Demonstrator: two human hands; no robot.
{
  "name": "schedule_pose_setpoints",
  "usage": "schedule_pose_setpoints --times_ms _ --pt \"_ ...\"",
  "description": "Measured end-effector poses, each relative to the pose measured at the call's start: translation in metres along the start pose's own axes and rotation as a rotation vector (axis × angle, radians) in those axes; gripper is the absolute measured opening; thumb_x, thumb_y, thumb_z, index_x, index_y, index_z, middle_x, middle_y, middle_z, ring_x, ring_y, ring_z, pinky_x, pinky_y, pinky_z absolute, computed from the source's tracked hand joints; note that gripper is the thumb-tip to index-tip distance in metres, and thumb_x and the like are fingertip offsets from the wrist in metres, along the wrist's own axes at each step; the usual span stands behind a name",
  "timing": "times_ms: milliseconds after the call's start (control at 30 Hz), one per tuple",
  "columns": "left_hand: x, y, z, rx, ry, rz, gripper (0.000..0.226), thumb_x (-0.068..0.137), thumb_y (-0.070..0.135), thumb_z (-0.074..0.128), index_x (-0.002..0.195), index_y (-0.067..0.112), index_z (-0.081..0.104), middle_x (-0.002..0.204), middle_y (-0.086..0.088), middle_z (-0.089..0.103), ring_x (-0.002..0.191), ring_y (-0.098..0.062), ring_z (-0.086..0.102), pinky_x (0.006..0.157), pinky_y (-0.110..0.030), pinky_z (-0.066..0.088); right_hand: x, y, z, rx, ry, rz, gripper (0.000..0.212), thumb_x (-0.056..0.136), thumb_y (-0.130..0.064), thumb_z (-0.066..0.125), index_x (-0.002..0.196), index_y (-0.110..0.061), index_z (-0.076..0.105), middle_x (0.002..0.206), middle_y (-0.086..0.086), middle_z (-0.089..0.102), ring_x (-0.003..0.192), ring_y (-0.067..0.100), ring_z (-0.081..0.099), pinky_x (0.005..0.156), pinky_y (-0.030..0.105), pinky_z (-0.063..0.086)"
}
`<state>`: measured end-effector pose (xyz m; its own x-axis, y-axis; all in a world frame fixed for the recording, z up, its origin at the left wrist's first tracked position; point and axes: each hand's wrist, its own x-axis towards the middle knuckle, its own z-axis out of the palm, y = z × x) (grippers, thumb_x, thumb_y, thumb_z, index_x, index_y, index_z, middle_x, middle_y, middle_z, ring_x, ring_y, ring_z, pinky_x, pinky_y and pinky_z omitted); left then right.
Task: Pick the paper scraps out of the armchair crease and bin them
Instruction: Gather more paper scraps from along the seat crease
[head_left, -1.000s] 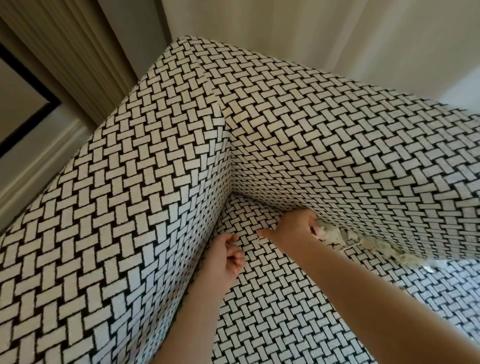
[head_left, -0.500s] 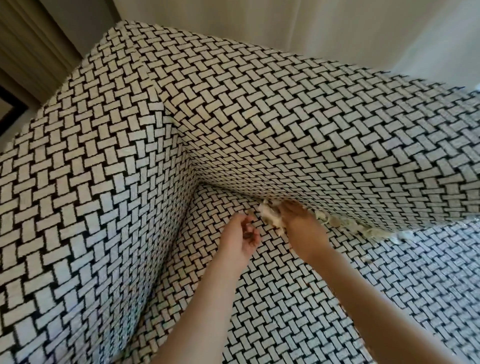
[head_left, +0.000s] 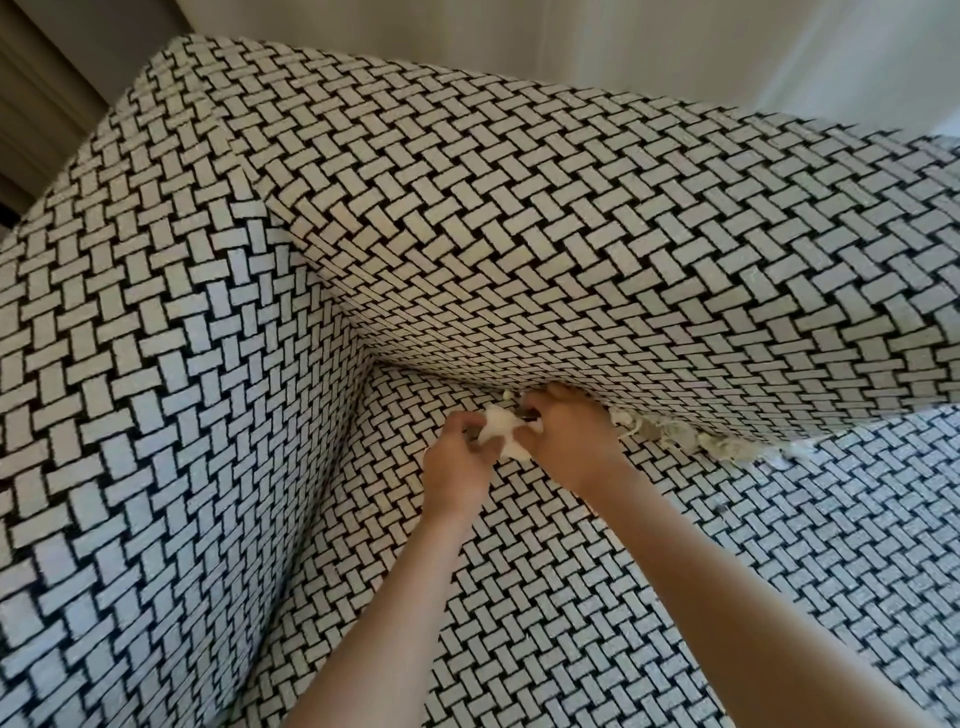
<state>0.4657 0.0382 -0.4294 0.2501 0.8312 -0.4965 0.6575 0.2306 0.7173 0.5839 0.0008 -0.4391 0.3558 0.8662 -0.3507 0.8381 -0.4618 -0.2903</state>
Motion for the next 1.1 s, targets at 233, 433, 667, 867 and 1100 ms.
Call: schedule_pose_setpoints --times_ms 233,433,667,867,1100 --pt "-0.004 0.002 0.004 0.097 0.025 0.051 0.041 0.082 0.024 0.069 0.112 0.007 0.045 0.103 -0.007 0.062 0.082 -0.017 0.059 0.063 -0.020 0.038 -0.016 -0.002 0.008 -0.010 0.130 -0.131 0.032 0.093 -0.025 0.042 0.118 -0.018 0.060 0.132 -0.003 0.051 0.120 0.023 0.045 0.094 0.036 0.031" --pt "-0.013 0.003 0.012 0.189 -0.013 0.055 0.039 0.095 0.025 0.050 0.131 0.012 0.039 0.103 -0.009 0.064 0.077 -0.018 0.057 0.056 -0.024 0.039 -0.012 -0.008 0.000 0.116 0.084 0.024 0.033 0.098 -0.029 0.037 0.115 -0.015 0.063 0.126 0.002 0.054 0.114 0.018 0.047 0.063 0.013 0.021" --pt "-0.014 -0.002 0.007 0.035 -0.091 -0.003 0.038 0.096 0.009 0.037 0.130 0.023 0.045 0.078 0.010 0.052 0.056 -0.008 0.043 0.048 -0.019 0.035 -0.005 -0.007 -0.003 0.522 0.005 0.201 0.020 0.081 -0.012 0.064 0.101 -0.012 0.064 0.096 -0.002 0.063 0.087 0.012 0.056 0.068 0.003 0.035" --pt "-0.010 0.007 0.006 -0.111 -0.040 -0.076 0.026 0.093 0.018 0.049 0.118 0.014 0.057 0.103 0.003 0.056 0.072 -0.002 0.047 0.058 -0.015 0.035 -0.023 0.010 -0.009 1.177 -0.041 0.415 0.022 0.078 0.003 0.066 0.097 -0.008 0.068 0.090 0.005 0.065 0.075 0.015 0.059 0.069 0.023 0.051" --pt "-0.009 0.003 0.001 -0.221 0.063 -0.151 0.008 0.087 0.016 0.056 0.093 0.010 0.058 0.084 0.001 0.057 0.070 -0.010 0.050 0.056 -0.019 0.035 -0.037 0.018 -0.005 1.396 -0.035 0.491 0.019 0.083 0.004 0.060 0.098 -0.006 0.066 0.087 0.002 0.062 0.075 0.012 0.060 0.063 0.016 0.052"
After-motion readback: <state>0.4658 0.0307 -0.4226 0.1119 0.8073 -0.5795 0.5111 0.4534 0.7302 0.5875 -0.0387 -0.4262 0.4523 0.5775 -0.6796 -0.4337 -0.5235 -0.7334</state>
